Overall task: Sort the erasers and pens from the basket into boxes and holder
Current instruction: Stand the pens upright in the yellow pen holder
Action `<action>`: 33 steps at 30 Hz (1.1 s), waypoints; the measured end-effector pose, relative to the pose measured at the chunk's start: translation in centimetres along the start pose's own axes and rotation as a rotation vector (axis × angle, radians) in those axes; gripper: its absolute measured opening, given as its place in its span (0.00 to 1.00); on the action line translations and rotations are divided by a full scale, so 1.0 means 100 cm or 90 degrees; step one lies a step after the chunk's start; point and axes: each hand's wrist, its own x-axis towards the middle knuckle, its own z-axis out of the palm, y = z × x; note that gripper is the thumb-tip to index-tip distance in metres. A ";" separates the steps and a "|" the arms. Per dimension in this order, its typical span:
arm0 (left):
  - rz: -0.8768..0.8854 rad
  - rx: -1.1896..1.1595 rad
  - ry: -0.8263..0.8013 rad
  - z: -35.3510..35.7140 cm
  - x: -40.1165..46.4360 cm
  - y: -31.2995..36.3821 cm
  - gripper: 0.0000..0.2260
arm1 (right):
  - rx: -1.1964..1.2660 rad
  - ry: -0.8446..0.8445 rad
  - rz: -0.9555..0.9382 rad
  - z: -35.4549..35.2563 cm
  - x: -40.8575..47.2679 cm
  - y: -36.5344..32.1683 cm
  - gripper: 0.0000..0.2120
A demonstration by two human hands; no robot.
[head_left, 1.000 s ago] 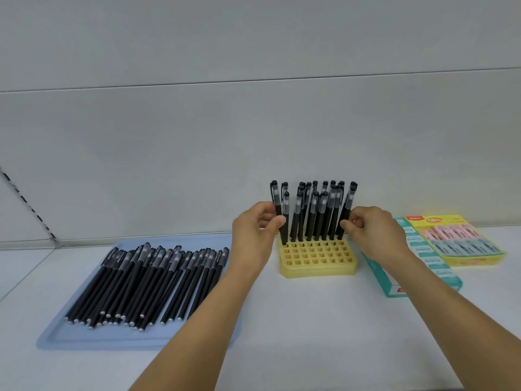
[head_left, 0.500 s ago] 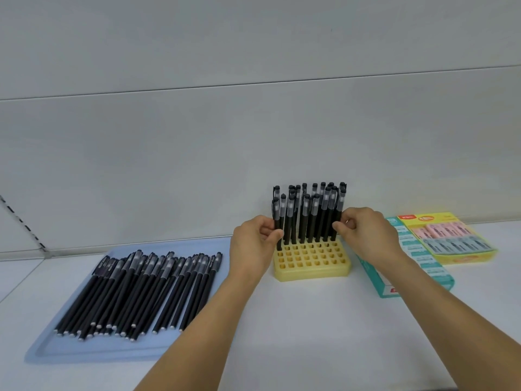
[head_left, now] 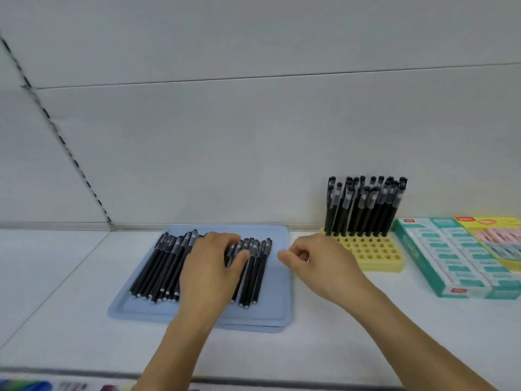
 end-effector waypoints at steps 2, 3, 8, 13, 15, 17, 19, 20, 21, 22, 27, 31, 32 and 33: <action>-0.058 0.130 0.013 -0.020 0.002 -0.027 0.20 | -0.069 -0.048 -0.005 0.015 0.009 -0.025 0.25; -0.095 0.195 0.002 -0.028 0.003 -0.038 0.24 | -0.107 -0.056 -0.002 0.021 0.013 -0.036 0.27; -0.207 0.211 -0.167 -0.043 0.014 -0.065 0.31 | -0.224 -0.073 0.039 0.044 0.028 -0.063 0.26; -0.216 0.094 -0.215 -0.043 0.023 -0.071 0.28 | -0.075 -0.110 0.153 0.054 0.037 -0.063 0.21; -0.244 0.052 -0.228 -0.047 0.026 -0.072 0.26 | -0.001 -0.135 0.204 0.055 0.040 -0.059 0.19; -0.267 0.023 -0.228 -0.052 0.029 -0.074 0.18 | 0.068 -0.148 0.244 0.058 0.042 -0.055 0.16; -0.280 0.006 -0.230 -0.055 0.032 -0.076 0.12 | 0.115 -0.146 0.264 0.061 0.044 -0.053 0.12; -0.278 0.003 -0.229 -0.055 0.033 -0.077 0.10 | 0.129 -0.142 0.267 0.062 0.045 -0.052 0.11; -0.270 0.003 -0.221 -0.054 0.034 -0.079 0.09 | 0.143 -0.136 0.266 0.062 0.044 -0.050 0.11; -0.256 0.002 -0.202 -0.052 0.035 -0.081 0.09 | 0.163 -0.127 0.259 0.061 0.042 -0.049 0.11; -0.209 -0.259 -0.065 -0.042 0.025 -0.082 0.10 | 0.313 0.021 0.169 0.026 0.018 -0.031 0.11; -0.209 -0.517 -0.051 -0.034 0.018 -0.052 0.08 | 0.278 0.262 0.141 -0.019 0.006 0.015 0.09; -0.208 -0.571 -0.065 -0.032 0.018 -0.043 0.08 | 0.237 0.291 0.149 -0.028 0.007 0.026 0.09; -0.206 -0.616 -0.082 -0.028 0.018 -0.034 0.08 | 0.195 0.302 0.157 -0.035 0.008 0.036 0.09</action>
